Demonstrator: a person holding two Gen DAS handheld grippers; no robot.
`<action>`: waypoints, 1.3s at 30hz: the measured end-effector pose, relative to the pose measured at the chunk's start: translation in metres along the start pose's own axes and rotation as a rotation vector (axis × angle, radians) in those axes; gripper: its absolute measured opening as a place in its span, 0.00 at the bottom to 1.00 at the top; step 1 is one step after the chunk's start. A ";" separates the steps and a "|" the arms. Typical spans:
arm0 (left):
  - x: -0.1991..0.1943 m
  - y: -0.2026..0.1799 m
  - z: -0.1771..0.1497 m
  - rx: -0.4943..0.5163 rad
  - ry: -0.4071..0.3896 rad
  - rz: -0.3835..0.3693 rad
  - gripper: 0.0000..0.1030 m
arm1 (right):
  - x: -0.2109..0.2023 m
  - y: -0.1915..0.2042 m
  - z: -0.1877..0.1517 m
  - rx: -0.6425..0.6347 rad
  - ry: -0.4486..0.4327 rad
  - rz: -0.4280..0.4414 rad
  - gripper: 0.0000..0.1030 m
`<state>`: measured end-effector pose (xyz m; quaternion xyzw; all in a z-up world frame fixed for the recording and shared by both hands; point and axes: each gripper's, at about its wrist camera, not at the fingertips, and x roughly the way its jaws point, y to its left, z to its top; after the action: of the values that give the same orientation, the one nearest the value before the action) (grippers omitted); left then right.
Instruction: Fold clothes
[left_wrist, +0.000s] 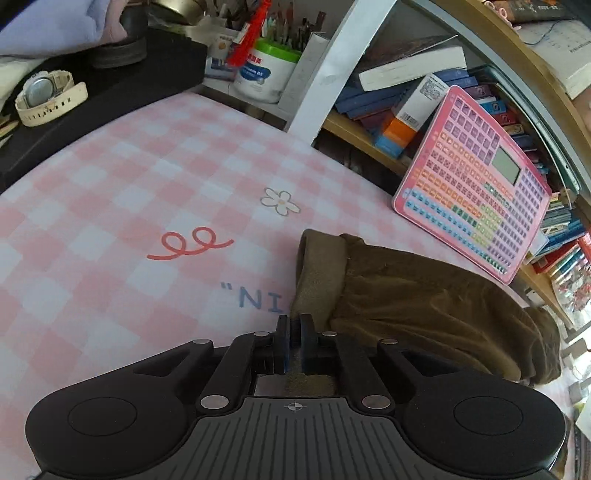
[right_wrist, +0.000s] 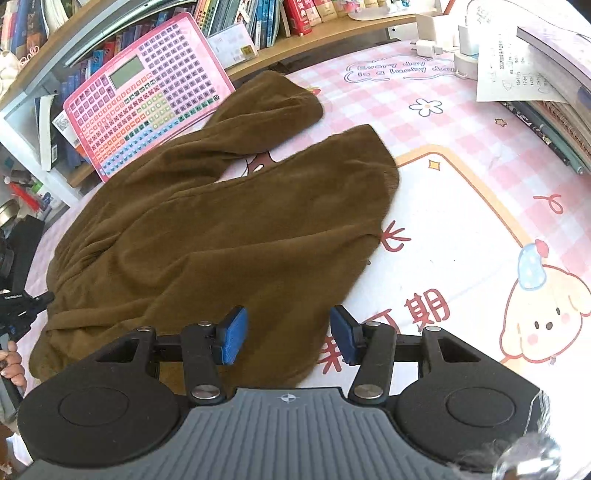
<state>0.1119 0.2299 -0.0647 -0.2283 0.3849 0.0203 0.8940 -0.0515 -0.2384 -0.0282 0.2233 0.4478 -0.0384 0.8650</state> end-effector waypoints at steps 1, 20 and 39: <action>-0.001 0.000 -0.001 0.004 -0.002 0.003 0.06 | 0.001 0.000 0.000 0.000 0.002 0.002 0.47; -0.063 -0.011 -0.056 -0.010 -0.004 -0.136 0.10 | 0.020 -0.009 0.020 0.028 -0.030 -0.031 0.48; -0.069 -0.008 -0.069 0.031 0.020 -0.074 0.10 | 0.041 -0.008 0.027 0.057 -0.064 -0.156 0.51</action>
<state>0.0183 0.2032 -0.0552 -0.2287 0.3853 -0.0209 0.8938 -0.0086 -0.2515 -0.0492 0.2108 0.4346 -0.1254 0.8666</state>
